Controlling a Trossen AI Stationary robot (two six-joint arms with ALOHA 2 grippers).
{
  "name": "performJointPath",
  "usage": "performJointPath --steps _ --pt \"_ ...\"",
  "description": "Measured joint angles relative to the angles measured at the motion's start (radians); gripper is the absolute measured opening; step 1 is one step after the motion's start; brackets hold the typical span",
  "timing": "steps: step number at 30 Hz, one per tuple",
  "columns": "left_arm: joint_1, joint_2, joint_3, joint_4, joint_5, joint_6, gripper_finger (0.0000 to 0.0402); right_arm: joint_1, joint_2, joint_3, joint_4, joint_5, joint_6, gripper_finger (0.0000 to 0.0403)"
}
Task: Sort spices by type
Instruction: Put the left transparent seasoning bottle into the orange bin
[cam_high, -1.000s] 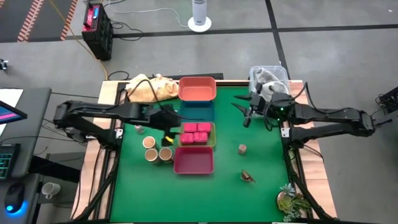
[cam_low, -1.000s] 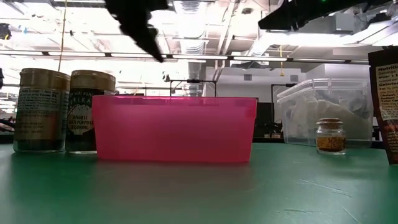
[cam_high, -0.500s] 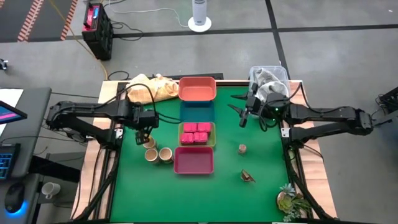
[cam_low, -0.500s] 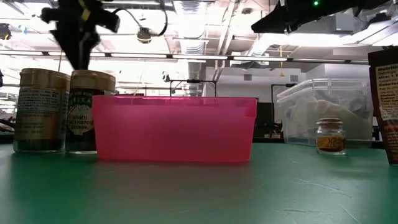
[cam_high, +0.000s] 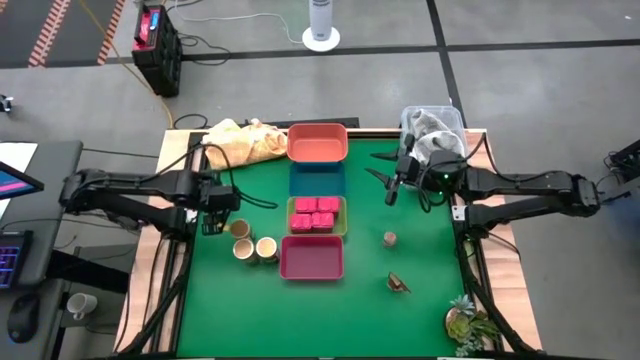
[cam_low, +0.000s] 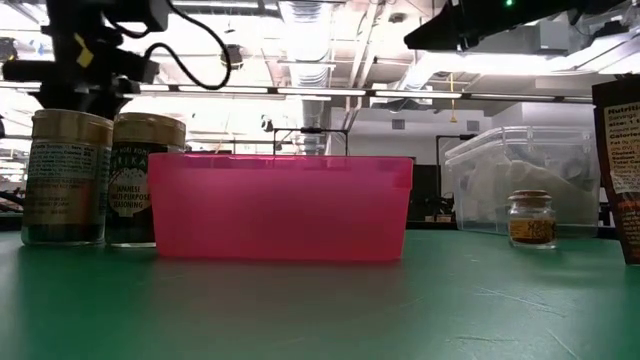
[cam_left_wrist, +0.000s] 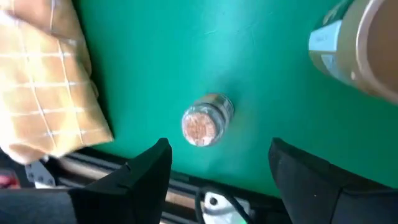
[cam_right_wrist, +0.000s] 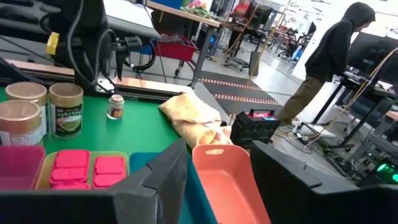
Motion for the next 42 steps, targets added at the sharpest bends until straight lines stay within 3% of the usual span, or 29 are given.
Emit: performJointPath --steps 9,14,27,35,42 --pt "0.061 -0.057 -0.08 0.082 -0.093 0.013 0.0254 0.0 0.001 0.0 0.019 -0.009 -0.004 0.0209" --pt "0.154 -0.02 -0.08 0.105 0.021 0.001 0.0254 -0.001 0.001 0.0 0.031 -0.04 -0.004 0.0209" --pt "0.277 0.123 -0.123 0.156 0.083 0.217 0.0254 -0.003 0.001 0.0 0.03 -0.056 0.003 0.0209" --pt "0.312 0.171 -0.134 0.19 0.09 0.267 0.0253 -0.003 0.001 0.0 0.03 -0.056 0.003 0.0209" --pt "0.33 0.171 -0.134 0.19 0.139 0.279 0.0208 -0.003 0.001 0.0 0.032 -0.056 0.003 0.0209"
